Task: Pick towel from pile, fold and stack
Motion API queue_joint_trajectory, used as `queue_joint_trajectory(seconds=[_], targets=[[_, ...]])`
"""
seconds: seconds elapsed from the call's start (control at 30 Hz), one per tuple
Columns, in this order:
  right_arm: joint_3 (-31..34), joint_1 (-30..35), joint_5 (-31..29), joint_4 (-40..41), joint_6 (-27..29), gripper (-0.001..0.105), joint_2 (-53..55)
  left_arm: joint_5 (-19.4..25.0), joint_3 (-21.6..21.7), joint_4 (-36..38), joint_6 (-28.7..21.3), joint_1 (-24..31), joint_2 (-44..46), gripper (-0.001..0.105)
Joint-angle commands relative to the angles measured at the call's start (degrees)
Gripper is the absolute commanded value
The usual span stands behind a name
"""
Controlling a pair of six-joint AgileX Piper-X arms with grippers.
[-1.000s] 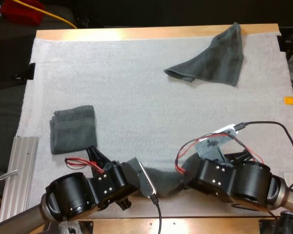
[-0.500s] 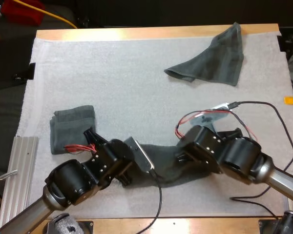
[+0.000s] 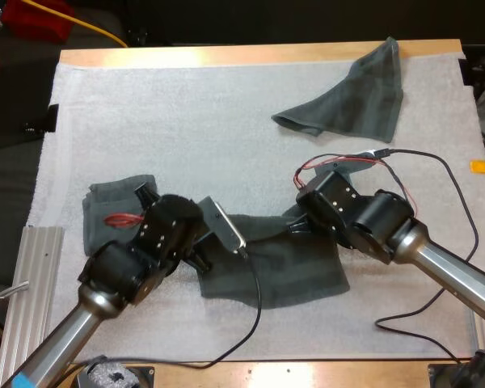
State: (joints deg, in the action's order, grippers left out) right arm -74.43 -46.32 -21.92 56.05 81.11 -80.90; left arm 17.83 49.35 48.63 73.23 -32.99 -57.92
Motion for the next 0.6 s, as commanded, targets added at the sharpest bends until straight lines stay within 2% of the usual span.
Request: queue_joint_trajectory(seconds=[0.0, 0.4, 0.57], targets=[[-0.06, 0.56, 0.45, -0.65, -0.10, 0.001, -0.41, -1.17, 0.09, -1.77, -0.32, 0.56, -0.98, 0.000], [-0.06, 5.71, 1.57, -7.78, -0.23, 0.001, -7.12, -1.32, 0.09, -10.87, -2.08, 1.64, -12.71, 0.000], [-0.06, 8.55, 3.97, -11.49, -0.23, 0.001, -9.55, 1.20, 0.09, -15.08, -3.04, 1.64, -16.54, 0.000]])
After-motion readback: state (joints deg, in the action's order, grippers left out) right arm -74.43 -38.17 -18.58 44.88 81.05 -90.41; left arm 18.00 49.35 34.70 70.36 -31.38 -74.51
